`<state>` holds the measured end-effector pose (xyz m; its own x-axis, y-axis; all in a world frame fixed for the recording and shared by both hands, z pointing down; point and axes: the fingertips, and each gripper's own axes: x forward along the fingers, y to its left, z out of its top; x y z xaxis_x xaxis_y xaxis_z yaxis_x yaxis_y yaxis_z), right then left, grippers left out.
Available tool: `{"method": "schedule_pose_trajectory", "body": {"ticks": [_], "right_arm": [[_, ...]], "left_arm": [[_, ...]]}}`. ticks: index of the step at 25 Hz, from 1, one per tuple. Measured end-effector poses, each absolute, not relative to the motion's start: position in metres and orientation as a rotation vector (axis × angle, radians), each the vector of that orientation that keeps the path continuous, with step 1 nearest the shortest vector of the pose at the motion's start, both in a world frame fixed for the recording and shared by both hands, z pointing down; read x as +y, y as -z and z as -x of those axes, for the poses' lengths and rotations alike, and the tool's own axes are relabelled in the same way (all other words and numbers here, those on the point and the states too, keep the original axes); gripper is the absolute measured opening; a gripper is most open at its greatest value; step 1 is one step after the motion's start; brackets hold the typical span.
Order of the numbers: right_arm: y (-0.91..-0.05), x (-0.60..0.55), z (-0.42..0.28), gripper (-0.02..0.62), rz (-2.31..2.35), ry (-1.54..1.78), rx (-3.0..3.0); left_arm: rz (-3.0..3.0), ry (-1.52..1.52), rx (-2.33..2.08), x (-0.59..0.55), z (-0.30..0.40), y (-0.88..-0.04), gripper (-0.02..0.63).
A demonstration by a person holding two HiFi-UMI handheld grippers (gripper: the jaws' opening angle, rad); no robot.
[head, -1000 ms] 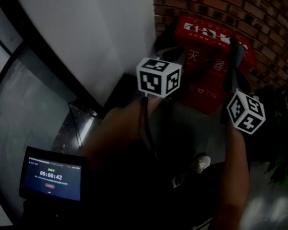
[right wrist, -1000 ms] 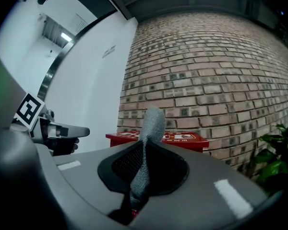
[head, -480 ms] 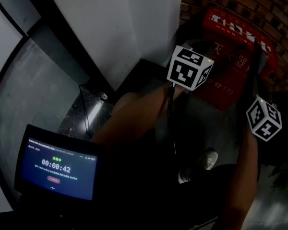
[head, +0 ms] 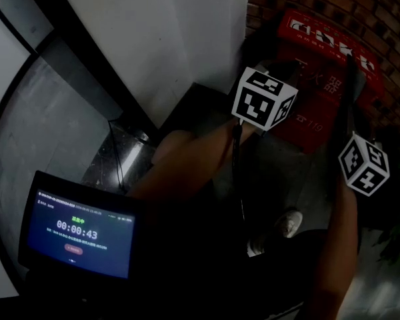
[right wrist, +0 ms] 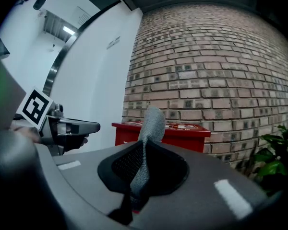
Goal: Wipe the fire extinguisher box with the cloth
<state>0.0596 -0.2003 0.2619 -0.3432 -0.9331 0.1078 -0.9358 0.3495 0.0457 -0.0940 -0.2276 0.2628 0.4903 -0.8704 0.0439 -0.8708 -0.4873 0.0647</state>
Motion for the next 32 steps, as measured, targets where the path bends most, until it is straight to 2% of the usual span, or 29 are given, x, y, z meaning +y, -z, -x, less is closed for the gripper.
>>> {"method": "schedule_pose_trajectory", "body": {"ticks": [32], "right_arm": [[-0.2599,-0.2058,-0.0562,0.026,-1.745,-0.081,-2.500]], "left_arm": [[-2.644,-0.022,-1.508,-0.2252,0.0844,-0.2664,-0.002]]}}
